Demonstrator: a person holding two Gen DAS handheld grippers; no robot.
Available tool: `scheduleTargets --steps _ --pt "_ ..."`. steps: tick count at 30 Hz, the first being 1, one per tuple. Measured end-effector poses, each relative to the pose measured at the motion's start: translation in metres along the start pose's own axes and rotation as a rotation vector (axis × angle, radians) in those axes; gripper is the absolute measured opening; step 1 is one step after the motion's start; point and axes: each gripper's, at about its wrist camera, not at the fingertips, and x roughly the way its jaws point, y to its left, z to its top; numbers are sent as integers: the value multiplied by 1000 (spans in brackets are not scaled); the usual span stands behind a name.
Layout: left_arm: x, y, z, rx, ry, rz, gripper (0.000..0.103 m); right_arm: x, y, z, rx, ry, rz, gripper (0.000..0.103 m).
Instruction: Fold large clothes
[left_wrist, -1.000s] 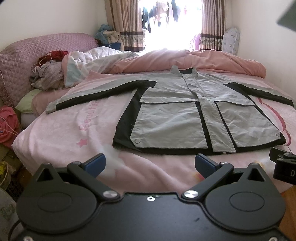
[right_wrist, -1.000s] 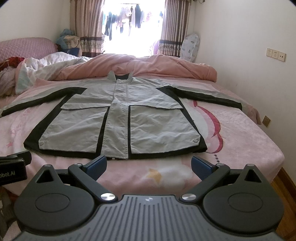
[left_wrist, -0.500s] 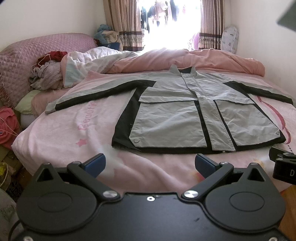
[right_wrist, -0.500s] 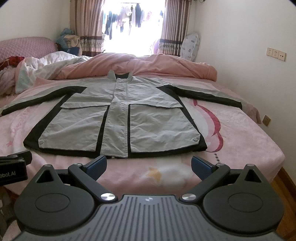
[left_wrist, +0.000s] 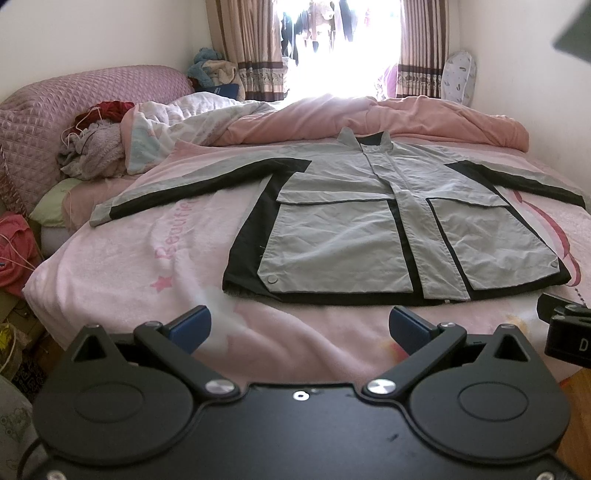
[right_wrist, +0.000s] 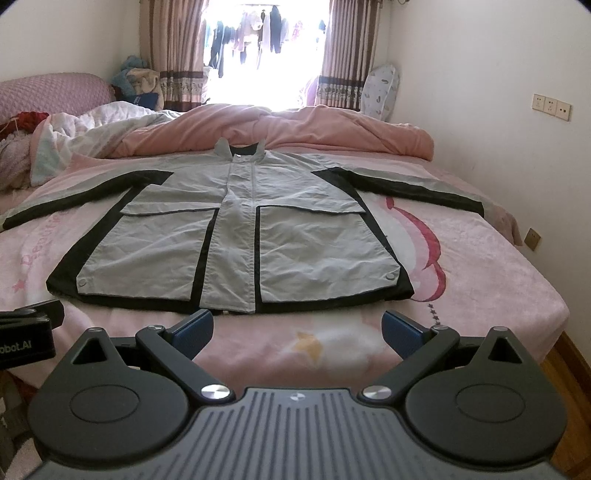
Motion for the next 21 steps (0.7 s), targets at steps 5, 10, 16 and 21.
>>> scheduleTargets --steps 5,10,16,21 --pt "2 -1 0 1 8 -2 103 0 0 1 1 0 -1 103" --pt "9 0 3 4 20 -2 103 4 0 -2 7 5 3 103" --pt "30 1 8 4 61 -12 103 22 2 2 22 40 12 103" --pt "61 10 24 -17 92 -37 103 50 1 29 40 40 32 103"
